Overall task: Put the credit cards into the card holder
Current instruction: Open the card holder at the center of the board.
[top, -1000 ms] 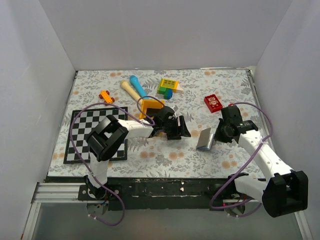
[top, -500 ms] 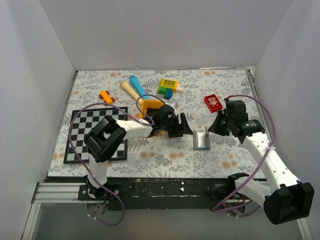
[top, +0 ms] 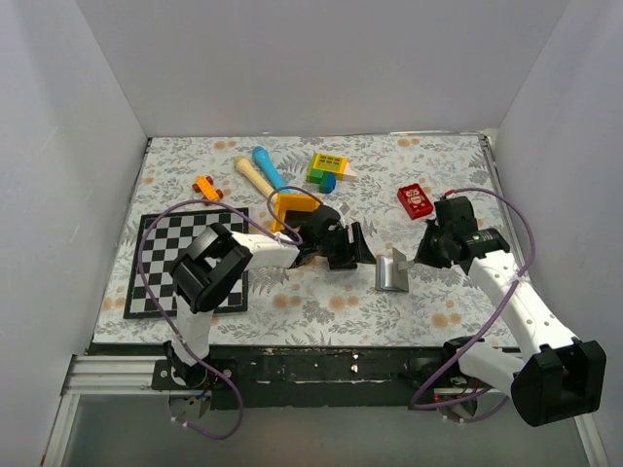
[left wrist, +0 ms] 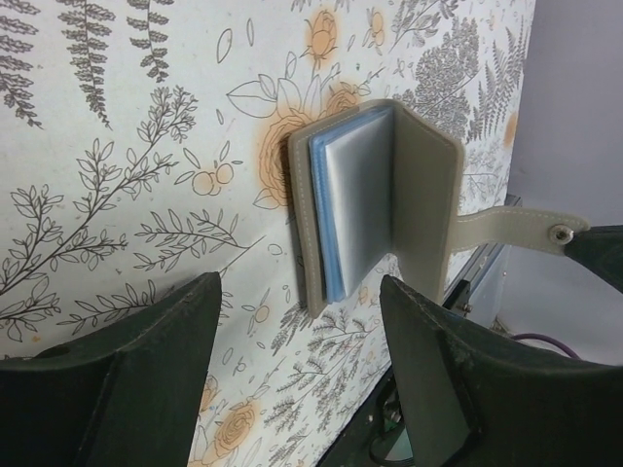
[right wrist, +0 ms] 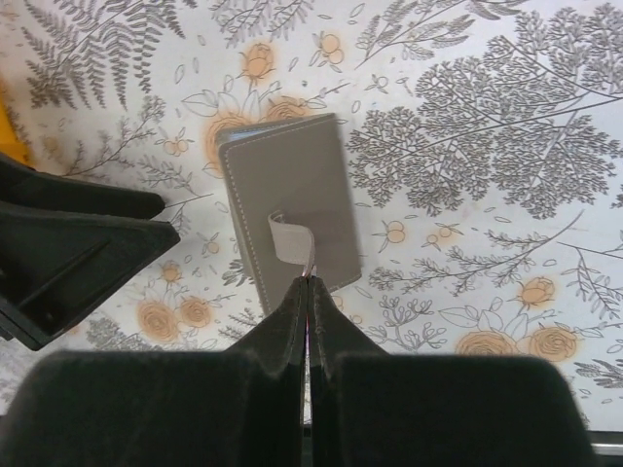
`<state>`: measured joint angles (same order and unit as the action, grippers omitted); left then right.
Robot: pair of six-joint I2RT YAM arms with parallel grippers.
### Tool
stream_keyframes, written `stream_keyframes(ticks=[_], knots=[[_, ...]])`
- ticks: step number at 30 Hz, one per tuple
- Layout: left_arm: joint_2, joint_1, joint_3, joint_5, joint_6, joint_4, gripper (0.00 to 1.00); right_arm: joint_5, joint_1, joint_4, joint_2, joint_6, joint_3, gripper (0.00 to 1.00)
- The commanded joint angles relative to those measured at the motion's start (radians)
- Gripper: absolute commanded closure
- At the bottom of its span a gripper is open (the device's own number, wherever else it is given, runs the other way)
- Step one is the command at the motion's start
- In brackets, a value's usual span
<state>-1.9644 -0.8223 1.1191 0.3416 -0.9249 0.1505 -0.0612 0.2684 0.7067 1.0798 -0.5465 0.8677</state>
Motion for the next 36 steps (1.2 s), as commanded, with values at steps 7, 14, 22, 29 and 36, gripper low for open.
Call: stream_keyframes(ticks=[7,14,22,29,36], knots=[[-0.062,-0.020,0.068,0.033,-0.012,0.018,0.35,-0.129,-0.009,0.060,0.003,-0.035,-0.035,0.99],[-0.096,-0.032,0.090,0.036,-0.034,0.038,0.36,-0.193,-0.018,0.109,-0.003,-0.059,-0.041,0.99],[-0.117,-0.040,0.108,0.042,-0.040,0.043,0.39,-0.229,-0.028,0.129,-0.012,-0.076,-0.045,0.99],[-0.133,-0.046,0.122,0.045,-0.040,0.043,0.41,-0.273,-0.038,0.161,-0.014,-0.104,-0.055,0.99],[-0.146,-0.049,0.128,0.048,-0.042,0.043,0.43,-0.273,-0.044,0.165,-0.014,-0.113,-0.070,0.99]])
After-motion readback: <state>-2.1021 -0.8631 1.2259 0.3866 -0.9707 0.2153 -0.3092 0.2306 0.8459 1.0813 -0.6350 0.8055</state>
